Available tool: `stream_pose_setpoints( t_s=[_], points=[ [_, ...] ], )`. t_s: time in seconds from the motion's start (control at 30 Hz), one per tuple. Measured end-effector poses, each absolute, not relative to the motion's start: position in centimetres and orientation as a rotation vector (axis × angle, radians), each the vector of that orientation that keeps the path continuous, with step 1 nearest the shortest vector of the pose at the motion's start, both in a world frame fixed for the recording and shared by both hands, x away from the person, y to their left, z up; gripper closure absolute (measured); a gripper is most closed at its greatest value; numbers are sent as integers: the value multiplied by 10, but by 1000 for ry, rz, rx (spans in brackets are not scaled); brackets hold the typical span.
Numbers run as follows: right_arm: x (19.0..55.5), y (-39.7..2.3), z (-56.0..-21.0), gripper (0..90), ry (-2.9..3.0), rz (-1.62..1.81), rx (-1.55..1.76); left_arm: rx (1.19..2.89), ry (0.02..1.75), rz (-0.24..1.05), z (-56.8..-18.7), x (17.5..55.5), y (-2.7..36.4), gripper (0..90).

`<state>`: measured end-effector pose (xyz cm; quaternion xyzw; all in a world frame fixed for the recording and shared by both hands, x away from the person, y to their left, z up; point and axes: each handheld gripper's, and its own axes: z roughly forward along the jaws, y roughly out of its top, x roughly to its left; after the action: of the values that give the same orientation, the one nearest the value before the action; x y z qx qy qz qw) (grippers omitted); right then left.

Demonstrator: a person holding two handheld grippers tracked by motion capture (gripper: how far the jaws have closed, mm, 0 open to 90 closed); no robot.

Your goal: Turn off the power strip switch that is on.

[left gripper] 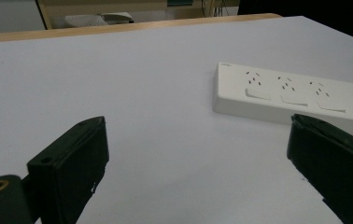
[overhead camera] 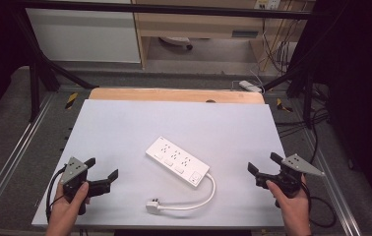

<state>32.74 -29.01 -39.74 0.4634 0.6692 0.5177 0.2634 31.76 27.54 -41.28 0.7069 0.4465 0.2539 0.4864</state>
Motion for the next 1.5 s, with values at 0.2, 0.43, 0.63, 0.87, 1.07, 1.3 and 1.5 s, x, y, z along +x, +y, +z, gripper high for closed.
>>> stream_pose_setpoints(
  t_s=[0.2, 0.43, 0.63, 0.87, 1.07, 1.3, 1.5],
  points=[
    [326, -289, -395, 35, 1794, 1436, 1260, 1721, 1087, 615, -413, 318, 276, 56],
    [323, -284, -390, 83, 1786, 1465, 1242, 1729, 1081, 615, -413, 318, 275, 56],
    [322, -280, -386, 123, 1788, 1475, 1213, 1727, 1082, 615, -413, 318, 275, 56],
    [319, -273, -382, 157, 1805, 1491, 1176, 1733, 1079, 613, -413, 318, 275, 56],
    [317, -268, -378, 203, 1817, 1507, 1160, 1736, 1081, 611, -414, 317, 275, 56],
    [316, -262, -373, 258, 1827, 1518, 1146, 1738, 1081, 613, -414, 317, 275, 56],
    [317, -252, -369, 342, 1853, 1529, 1117, 1741, 1087, 608, -415, 317, 274, 56]
  ],
)
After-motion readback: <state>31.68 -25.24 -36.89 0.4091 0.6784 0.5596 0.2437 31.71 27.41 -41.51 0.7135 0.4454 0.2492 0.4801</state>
